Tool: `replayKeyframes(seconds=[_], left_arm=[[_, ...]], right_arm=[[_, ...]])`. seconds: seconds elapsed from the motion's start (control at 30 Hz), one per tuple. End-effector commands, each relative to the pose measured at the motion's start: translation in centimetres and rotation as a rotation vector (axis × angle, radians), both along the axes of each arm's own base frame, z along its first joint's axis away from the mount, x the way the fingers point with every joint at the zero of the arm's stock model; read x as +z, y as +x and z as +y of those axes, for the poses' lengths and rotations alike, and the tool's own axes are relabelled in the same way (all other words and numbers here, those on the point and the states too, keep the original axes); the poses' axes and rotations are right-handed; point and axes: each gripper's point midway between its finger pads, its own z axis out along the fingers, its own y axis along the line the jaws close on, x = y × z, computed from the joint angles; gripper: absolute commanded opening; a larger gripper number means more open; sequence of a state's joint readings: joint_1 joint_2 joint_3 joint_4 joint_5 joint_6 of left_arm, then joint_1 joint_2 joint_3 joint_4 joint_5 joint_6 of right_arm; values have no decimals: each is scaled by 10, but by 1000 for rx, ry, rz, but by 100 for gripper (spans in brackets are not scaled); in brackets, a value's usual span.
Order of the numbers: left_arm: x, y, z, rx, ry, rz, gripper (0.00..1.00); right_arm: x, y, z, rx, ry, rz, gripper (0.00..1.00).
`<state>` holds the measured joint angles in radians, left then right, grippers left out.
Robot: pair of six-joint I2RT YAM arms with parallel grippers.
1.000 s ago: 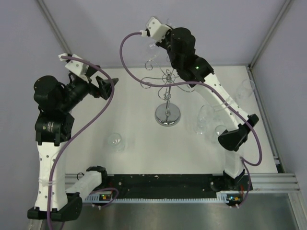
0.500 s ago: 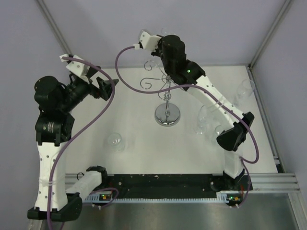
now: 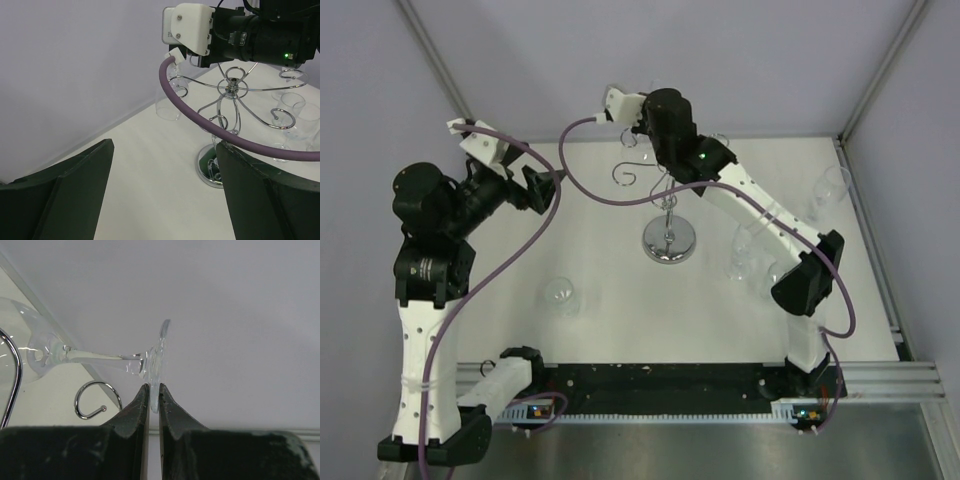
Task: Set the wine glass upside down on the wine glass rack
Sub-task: Turn the wine glass upside down at the wine rack.
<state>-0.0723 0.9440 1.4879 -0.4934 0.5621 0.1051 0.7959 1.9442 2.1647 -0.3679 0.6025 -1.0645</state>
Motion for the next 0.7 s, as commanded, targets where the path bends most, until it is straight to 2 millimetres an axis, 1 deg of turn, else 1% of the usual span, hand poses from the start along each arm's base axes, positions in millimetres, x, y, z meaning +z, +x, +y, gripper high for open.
replayKeyframes(seconds=[0.0,0.23,0.67], left_arm=[[8,-6,-3,-25,1,-41,90],[7,-6,-3,-23,1,-40,90],[8,-10,-4,-28,2,-45,90]], right_arm=[[53,-20,-12,2,97,-109,0],[56,-23,-17,-1,107,-113,0],[54,-34,-28,-7,108,-102,0]])
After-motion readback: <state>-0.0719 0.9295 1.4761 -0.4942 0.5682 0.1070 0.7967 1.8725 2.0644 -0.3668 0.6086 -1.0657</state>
